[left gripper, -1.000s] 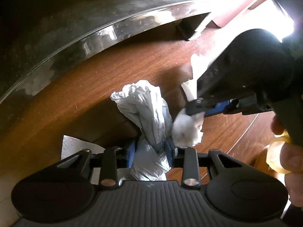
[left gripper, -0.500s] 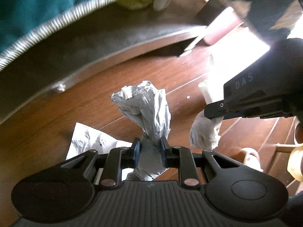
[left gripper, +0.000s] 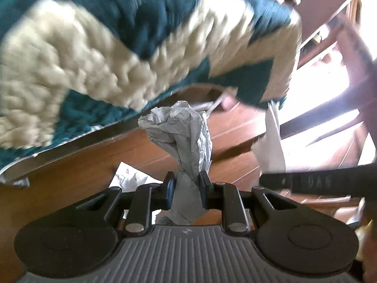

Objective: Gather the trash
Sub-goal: 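Carry both white tissues with both tools up over the grey bin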

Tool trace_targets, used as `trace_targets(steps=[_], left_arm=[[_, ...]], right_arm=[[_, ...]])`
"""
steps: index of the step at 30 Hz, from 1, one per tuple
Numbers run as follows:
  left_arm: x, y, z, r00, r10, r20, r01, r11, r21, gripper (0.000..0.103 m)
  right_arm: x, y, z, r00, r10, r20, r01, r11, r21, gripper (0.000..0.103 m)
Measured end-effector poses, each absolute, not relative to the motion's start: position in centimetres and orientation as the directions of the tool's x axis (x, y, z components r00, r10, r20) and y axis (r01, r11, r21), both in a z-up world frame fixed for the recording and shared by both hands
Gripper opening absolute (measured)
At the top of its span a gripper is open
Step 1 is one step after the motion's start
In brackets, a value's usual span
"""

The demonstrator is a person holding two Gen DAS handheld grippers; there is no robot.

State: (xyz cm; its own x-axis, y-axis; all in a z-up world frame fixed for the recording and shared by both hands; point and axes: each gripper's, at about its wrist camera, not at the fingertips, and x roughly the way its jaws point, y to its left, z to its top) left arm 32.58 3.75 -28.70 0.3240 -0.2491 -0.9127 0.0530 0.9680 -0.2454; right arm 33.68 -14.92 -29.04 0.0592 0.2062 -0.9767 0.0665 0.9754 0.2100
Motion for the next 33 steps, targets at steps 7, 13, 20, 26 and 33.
trace_targets(steps=[7,13,20,26,33], left_arm=[[28.3,2.8,-18.9,0.449,-0.248,-0.859,0.061,0.967,-0.247,0.021],[25.1,0.8,-10.6,0.542,-0.254,-0.801,0.116,0.967,-0.228,0.021],[22.3,-3.9,-1.7,0.64,-0.292,-0.711,0.221,0.956,-0.194,0.021],[21.0,-9.1,4.6,0.692,-0.343,-0.635,0.321,0.934,-0.155,0.021],[20.7,-15.2,10.7,0.721,-0.42,-0.551,0.426,0.896,-0.126,0.021]], right_arm=[[29.0,-15.5,-18.8,0.201,0.261,-0.944,-0.041,0.965,0.258,0.006],[25.3,-17.7,-9.6,0.331,0.304,-0.893,-0.15,0.951,0.269,0.006],[21.9,-22.2,-0.6,0.476,0.32,-0.82,-0.216,0.946,0.243,0.006],[19.5,-26.4,5.4,0.589,0.307,-0.748,-0.232,0.95,0.208,0.006],[17.8,-31.2,10.4,0.699,0.271,-0.662,-0.207,0.963,0.175,0.006]])
